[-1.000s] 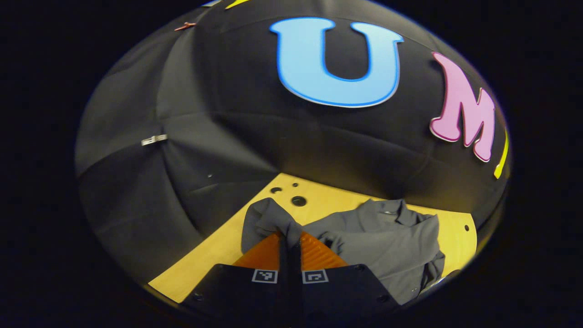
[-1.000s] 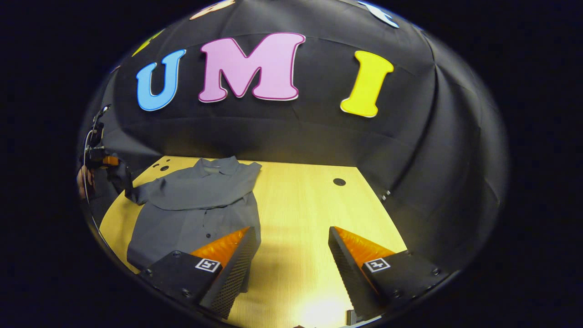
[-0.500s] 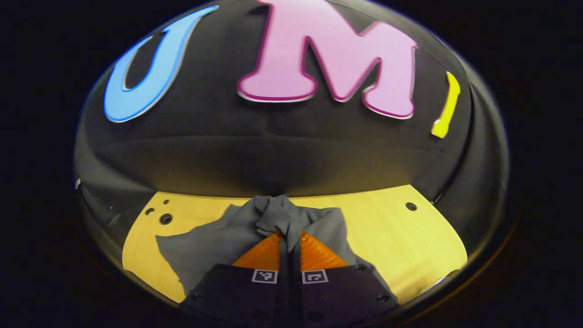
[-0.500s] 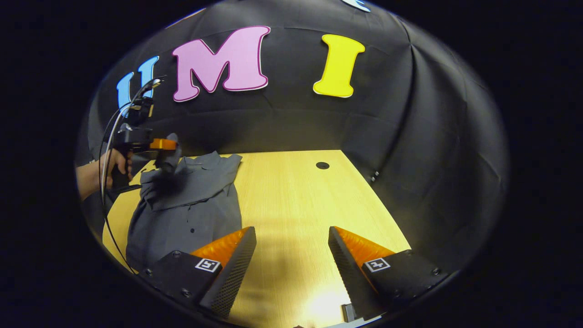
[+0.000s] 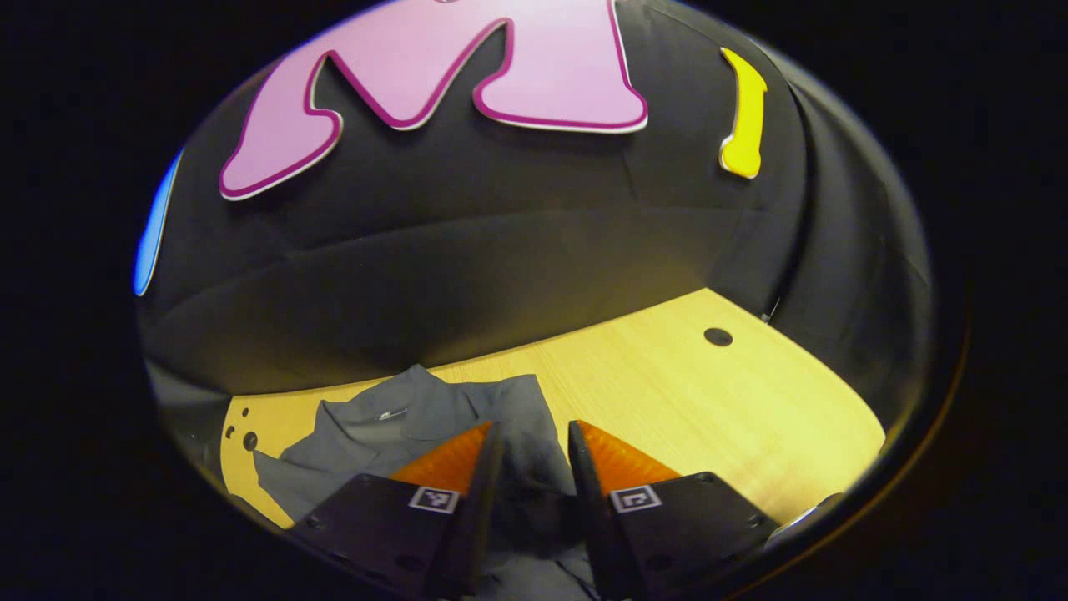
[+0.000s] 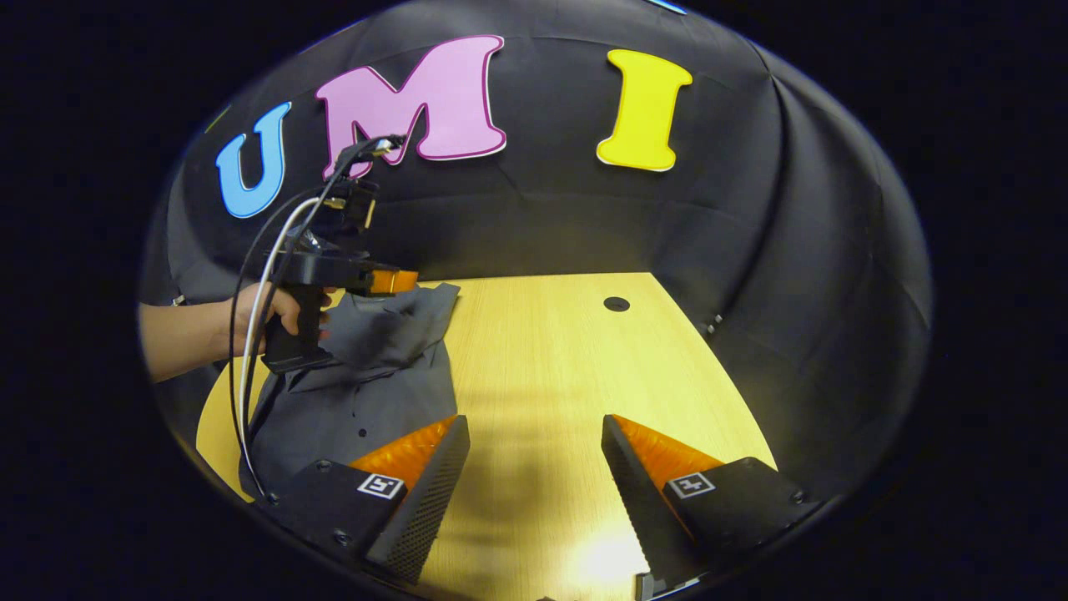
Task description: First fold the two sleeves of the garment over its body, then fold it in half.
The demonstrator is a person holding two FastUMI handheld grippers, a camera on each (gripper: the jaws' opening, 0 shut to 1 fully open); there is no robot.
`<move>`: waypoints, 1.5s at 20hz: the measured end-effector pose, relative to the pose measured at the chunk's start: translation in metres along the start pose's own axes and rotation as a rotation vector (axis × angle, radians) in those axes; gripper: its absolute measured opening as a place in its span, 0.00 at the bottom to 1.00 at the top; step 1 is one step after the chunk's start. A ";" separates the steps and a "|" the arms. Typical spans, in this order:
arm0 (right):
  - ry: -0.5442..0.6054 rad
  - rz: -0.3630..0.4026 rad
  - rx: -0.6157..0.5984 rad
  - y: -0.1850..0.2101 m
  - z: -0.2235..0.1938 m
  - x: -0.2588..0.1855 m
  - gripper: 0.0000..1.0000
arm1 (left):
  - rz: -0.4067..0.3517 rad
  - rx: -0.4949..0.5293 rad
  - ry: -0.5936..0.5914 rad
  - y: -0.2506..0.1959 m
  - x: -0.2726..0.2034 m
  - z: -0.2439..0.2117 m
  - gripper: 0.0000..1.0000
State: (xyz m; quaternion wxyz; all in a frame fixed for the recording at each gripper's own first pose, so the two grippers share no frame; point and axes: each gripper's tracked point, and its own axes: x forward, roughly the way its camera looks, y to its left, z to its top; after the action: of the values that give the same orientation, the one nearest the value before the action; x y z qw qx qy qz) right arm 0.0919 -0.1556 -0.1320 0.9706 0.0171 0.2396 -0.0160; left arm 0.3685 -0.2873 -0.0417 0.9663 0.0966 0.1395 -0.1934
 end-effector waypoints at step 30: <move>0.517 0.115 -0.144 0.146 -0.172 0.053 1.00 | 0.336 -0.394 0.465 0.121 -0.346 -0.392 0.96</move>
State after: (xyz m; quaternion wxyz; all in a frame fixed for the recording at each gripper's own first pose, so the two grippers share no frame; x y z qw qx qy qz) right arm 0.0642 -0.0037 -0.3054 0.8752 -0.0351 0.4786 0.0610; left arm 0.0195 0.0370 -0.2885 0.9271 -0.0285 0.3727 0.0261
